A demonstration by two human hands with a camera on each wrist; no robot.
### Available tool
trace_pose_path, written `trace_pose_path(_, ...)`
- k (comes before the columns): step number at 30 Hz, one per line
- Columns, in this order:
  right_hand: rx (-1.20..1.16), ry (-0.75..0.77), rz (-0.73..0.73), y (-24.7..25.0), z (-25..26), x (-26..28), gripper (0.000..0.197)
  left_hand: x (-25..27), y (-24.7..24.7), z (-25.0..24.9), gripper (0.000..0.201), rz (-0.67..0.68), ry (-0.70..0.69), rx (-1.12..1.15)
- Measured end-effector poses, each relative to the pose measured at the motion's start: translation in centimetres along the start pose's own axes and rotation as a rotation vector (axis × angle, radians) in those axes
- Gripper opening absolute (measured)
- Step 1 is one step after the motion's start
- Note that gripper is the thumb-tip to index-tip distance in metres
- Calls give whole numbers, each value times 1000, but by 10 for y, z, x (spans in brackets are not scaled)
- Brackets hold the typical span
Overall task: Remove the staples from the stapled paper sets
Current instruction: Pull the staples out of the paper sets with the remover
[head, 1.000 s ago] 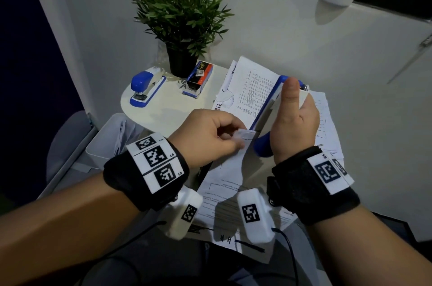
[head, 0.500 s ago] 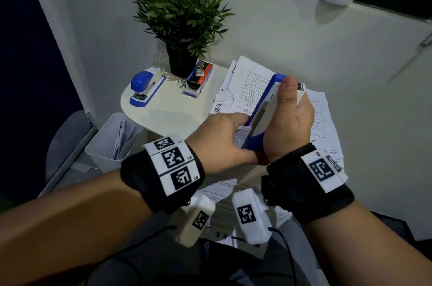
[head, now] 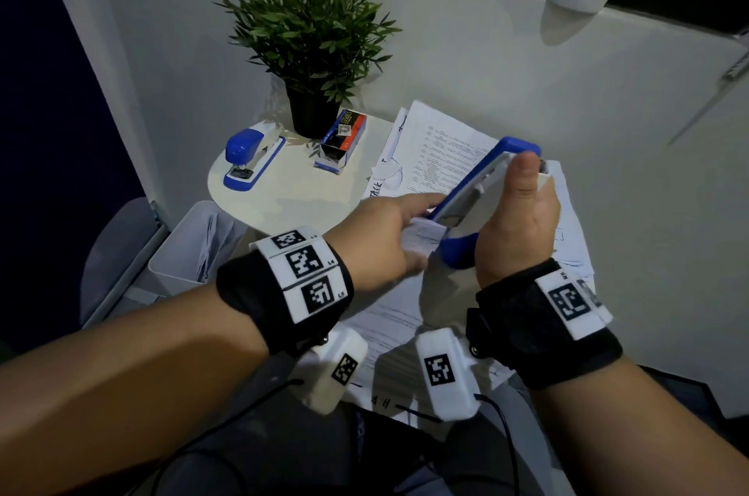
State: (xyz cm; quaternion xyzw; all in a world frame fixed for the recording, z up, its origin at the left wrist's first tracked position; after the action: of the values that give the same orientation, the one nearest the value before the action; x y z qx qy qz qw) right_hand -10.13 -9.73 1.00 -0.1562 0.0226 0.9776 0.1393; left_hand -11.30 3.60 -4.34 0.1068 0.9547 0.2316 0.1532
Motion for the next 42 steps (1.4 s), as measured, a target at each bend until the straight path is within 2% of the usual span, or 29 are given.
trace_pose_path(1,-24,5,-15,5,5,-2,47,0,6,5,61,-35,32,8)
trace_pose_path(5,-138,89,-57,33,37,-16,24,0,24,16,28,-156,97,77)
trace_pose_path(8,-12,134,106,36,55,-8,23,-2,31,15,27,-273,96,168)
trace_pose_path(9,150,148,211,28,55,-1,23,-4,34,15,27,-317,95,195)
trace_pose_path(10,424,181,323,17,49,9,24,-7,37,14,26,-356,95,214)
trace_pose_path(12,1165,266,588,-4,13,36,36,-14,44,14,23,-407,86,200)
trace_pose_path(13,1423,295,703,-7,-10,49,46,-18,46,14,22,-410,75,174)
trace_pose_path(14,1540,296,787,-8,-29,58,53,-21,47,14,22,-396,67,141)
trace_pose_path(16,1575,283,837,-7,-48,66,51,-24,47,18,22,-302,47,99)
trace_pose_path(19,1606,192,889,0,-67,66,49,-16,39,27,29,-12,-7,2)
trace_pose_path(23,1602,143,955,10,-79,64,62,-1,33,37,31,349,-135,-519)
trace_pose_path(25,1543,218,885,13,-72,61,59,5,27,44,36,481,-167,-698)
trace_pose_path(26,1512,275,826,14,-64,60,57,8,24,44,38,498,-202,-715)
trace_pose_path(29,1338,357,611,26,-46,53,50,14,21,35,34,418,-423,-679)
trace_pose_path(31,1328,389,575,26,-39,54,51,17,18,36,34,407,-531,-725)
trace_pose_path(34,1369,505,645,14,-31,61,41,19,12,33,35,424,-617,-763)
trace_pose_path(37,1404,459,649,3,-31,55,29,21,11,31,37,431,-634,-757)
trace_pose_path(38,1431,432,661,-1,-35,52,31,23,12,32,38,425,-631,-748)
trace_pose_path(41,1523,295,772,4,-58,48,61,29,15,36,46,429,-626,-722)
trace_pose_path(42,1546,259,831,9,-62,50,64,31,18,38,49,426,-616,-708)
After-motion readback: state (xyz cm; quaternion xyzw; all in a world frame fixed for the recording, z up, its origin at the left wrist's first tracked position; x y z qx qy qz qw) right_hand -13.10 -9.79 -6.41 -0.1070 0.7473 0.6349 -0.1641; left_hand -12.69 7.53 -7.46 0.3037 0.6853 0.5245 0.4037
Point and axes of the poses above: each hand's wrist, its own x-axis away from the middle knuckle, its own y-axis out of the back of the hand, z = x × y, the point moved 7 cm from there along -x, towards the middle knuckle, and after that the axes turned 11 degrees about -y, right-handed, at the moved point
